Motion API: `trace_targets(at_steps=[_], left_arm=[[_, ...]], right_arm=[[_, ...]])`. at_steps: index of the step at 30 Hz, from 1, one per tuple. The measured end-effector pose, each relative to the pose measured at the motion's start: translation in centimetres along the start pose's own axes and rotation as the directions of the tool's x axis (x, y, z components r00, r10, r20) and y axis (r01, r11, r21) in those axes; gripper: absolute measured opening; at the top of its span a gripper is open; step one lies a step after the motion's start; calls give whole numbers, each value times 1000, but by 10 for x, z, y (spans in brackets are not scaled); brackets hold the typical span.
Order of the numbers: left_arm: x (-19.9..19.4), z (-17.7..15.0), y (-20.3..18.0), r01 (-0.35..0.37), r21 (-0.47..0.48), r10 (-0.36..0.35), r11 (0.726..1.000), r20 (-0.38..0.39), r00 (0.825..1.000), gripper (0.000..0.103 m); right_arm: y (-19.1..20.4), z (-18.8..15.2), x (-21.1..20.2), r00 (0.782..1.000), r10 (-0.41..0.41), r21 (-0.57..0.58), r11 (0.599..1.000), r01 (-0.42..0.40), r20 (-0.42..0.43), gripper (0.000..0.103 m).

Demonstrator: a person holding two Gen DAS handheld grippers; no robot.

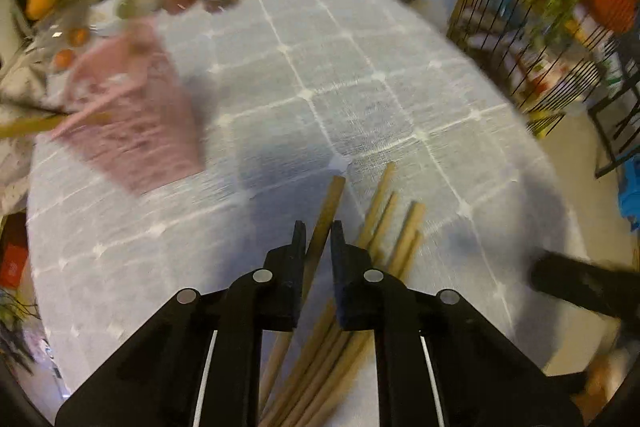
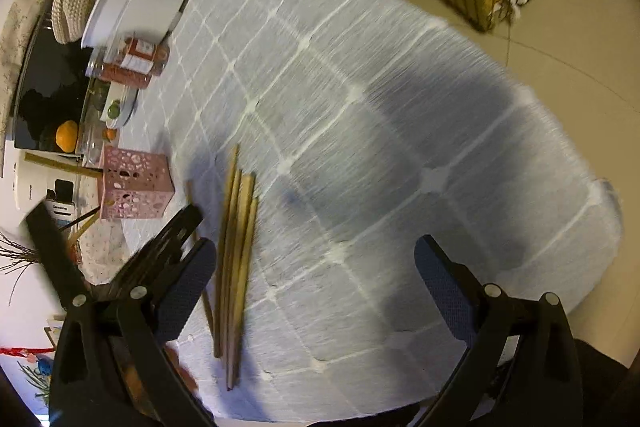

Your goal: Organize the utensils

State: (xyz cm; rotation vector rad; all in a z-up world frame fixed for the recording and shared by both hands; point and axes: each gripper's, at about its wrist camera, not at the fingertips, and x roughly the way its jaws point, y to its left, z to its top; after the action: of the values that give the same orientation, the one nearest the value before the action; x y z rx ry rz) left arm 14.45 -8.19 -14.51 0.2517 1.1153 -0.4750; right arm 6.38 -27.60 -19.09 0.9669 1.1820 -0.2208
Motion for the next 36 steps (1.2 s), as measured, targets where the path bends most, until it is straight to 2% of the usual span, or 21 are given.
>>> trace_targets(at_steps=[4,5,8,9,12,15,17,22,24,26,27,28,29,30,32,33,36], left_arm=[[-57,-26,20,21,-49,-16,999,111,994,11],[-72,-31,24,26,-62,-17,998,140,990,10],[-102,-43,34,33,-84,-14,996,214,977,7],[-116,-49,39,47,-93,-22,995,246,969,7],[-139,-62,49,75,-113,-35,991,319,947,7],[-151,-70,61,99,-124,-48,987,357,933,7],[-156,-72,62,108,-121,-57,987,368,928,7],[-177,-77,70,140,-120,-76,983,429,900,7],[-183,-79,73,146,-124,-77,982,443,893,7],[-188,-81,79,139,-134,-65,981,452,890,7],[-189,-81,80,143,-137,-66,980,454,888,7],[-191,-82,82,149,-142,-68,979,459,886,7],[-192,-82,83,149,-143,-68,978,463,884,7],[-195,-83,84,148,-144,-64,978,469,881,7],[-198,-85,85,152,-147,-65,977,476,877,7],[-199,-86,86,154,-148,-65,977,479,876,7],[-201,-89,86,156,-158,-61,975,483,874,7]], right_arm=[[20,-1,23,999,-23,-23,999,23,-37,86],[27,-2,28,998,-56,-36,998,55,-26,83],[42,-3,37,995,-96,-71,993,94,-25,58],[45,-4,40,993,-121,-82,990,119,-19,54],[56,-6,45,981,-195,-113,974,196,24,50],[65,-8,49,965,-256,-147,954,261,51,50],[74,-12,54,948,-310,-182,930,318,69,50],[88,-17,63,905,-414,-235,874,426,100,50],[92,-22,65,878,-461,-272,835,478,129,44],[94,-26,65,867,-473,-289,818,498,155,39],[93,-26,64,867,-472,-283,820,498,159,32],[91,-26,63,878,-455,-281,831,479,150,22],[88,-25,61,896,-426,-265,856,444,124,13],[85,-24,59,910,-401,-251,875,415,105,9],[78,-24,56,943,-326,-224,916,333,69,6],[73,-24,50,965,-256,-205,943,263,62,6],[66,-27,25,986,-132,-198,969,150,100,5]])
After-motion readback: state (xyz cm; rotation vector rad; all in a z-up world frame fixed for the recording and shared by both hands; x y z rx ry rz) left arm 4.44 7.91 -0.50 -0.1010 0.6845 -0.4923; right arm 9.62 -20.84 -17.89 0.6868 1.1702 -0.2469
